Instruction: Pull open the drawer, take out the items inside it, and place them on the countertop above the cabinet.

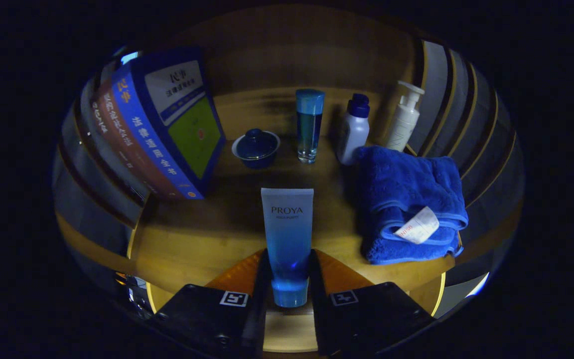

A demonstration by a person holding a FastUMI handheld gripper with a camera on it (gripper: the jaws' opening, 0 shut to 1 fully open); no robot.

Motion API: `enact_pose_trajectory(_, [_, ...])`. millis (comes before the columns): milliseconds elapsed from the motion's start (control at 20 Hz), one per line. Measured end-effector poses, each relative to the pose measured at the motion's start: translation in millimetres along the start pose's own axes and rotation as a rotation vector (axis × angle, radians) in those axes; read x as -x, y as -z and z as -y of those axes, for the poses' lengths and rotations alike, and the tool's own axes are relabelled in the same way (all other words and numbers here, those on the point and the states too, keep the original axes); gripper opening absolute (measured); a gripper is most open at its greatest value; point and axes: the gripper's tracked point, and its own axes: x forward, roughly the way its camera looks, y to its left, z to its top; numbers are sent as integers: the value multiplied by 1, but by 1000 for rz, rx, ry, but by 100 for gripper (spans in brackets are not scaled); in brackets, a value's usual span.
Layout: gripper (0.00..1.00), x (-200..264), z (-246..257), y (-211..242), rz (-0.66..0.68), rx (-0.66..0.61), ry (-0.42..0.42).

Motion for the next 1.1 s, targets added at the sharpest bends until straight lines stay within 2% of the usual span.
enact_pose_trajectory(250, [47,-19,7,3,-26,-17,8])
enact_pose_trajectory(500, [100,-15,6,-5,10,-16,-15])
enact_pose_trajectory(750, [100,7,8,-6,69,-17,-22])
enact_pose_trajectory(1100, [100,71,7,18,178,-36,-46])
